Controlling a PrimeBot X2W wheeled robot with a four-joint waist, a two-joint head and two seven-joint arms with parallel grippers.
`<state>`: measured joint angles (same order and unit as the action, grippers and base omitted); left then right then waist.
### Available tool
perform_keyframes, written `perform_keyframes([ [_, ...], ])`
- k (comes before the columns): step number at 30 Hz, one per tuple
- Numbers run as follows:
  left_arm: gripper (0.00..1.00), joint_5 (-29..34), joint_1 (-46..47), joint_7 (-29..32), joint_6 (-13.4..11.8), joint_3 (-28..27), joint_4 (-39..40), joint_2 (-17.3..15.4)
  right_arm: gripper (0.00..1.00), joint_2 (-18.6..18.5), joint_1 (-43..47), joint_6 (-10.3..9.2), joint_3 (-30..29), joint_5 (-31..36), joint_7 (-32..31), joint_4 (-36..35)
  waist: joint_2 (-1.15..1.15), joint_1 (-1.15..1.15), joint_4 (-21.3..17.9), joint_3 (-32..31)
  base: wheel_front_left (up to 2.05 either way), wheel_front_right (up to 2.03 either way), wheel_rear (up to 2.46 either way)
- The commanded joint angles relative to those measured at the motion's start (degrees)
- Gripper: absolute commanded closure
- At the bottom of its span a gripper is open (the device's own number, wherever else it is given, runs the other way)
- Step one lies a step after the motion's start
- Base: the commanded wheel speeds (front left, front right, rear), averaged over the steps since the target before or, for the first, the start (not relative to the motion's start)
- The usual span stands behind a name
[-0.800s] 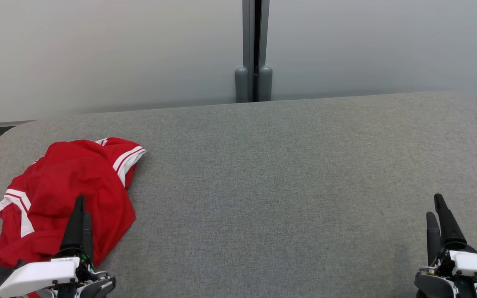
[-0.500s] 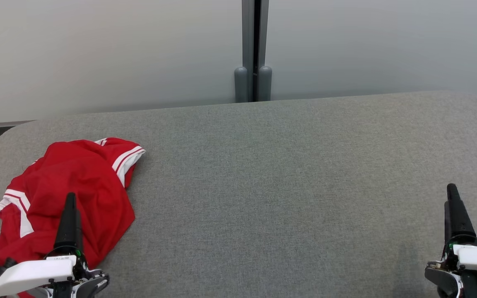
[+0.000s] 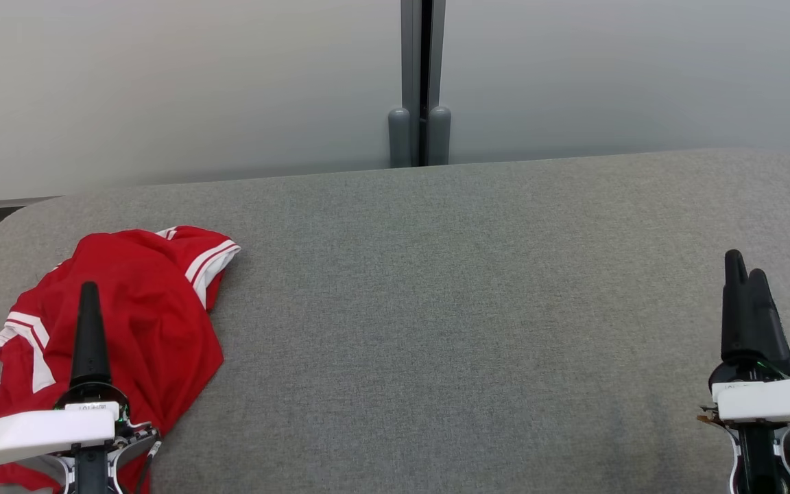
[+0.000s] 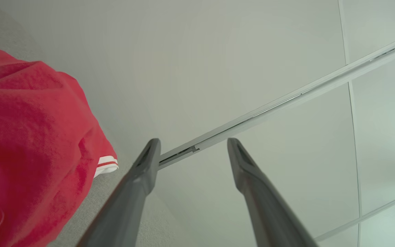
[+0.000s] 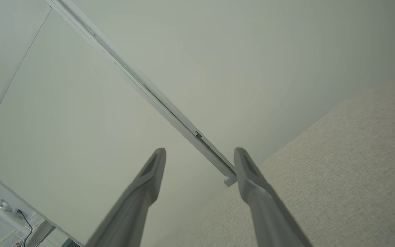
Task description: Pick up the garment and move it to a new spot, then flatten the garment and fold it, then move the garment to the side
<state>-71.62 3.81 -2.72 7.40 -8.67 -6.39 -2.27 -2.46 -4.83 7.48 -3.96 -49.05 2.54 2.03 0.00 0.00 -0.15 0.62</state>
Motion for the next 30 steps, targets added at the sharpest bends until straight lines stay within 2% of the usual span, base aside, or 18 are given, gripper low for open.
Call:
perform_keyframes([
  [1,0.00,2.5,1.7,-0.5,0.1,-0.2,2.1,-0.4,0.00,-0.5,-1.5,0.01,0.6,3.3,0.8,-1.9,0.00,0.00,0.0,0.1,0.00,0.00,0.00],
  [9,0.00,12.1,1.0,-1.9,-0.2,2.3,5.7,-0.5,0.00,-1.2,-1.3,0.02,2.4,12.1,2.1,-3.6,0.00,0.00,-0.1,0.3,0.00,0.00,0.00],
  [15,0.00,23.7,0.2,-3.0,-0.5,6.9,7.4,-0.5,0.00,-1.6,-0.7,0.02,4.3,18.4,3.3,-3.2,0.00,0.00,-0.1,0.5,0.00,0.00,0.00],
  [19,0.00,30.2,0.1,-3.7,-2.5,9.8,7.2,-0.5,0.00,-1.6,-0.7,0.02,5.4,22.1,3.9,-3.1,0.00,0.00,-0.2,0.7,0.00,0.00,0.00],
  [30,0.00,43.2,-0.7,-5.5,-7.6,14.9,4.3,-0.6,0.00,-1.1,0.0,0.02,7.4,32.5,5.8,-2.0,0.00,0.00,-0.3,1.1,0.00,0.00,0.00],
])
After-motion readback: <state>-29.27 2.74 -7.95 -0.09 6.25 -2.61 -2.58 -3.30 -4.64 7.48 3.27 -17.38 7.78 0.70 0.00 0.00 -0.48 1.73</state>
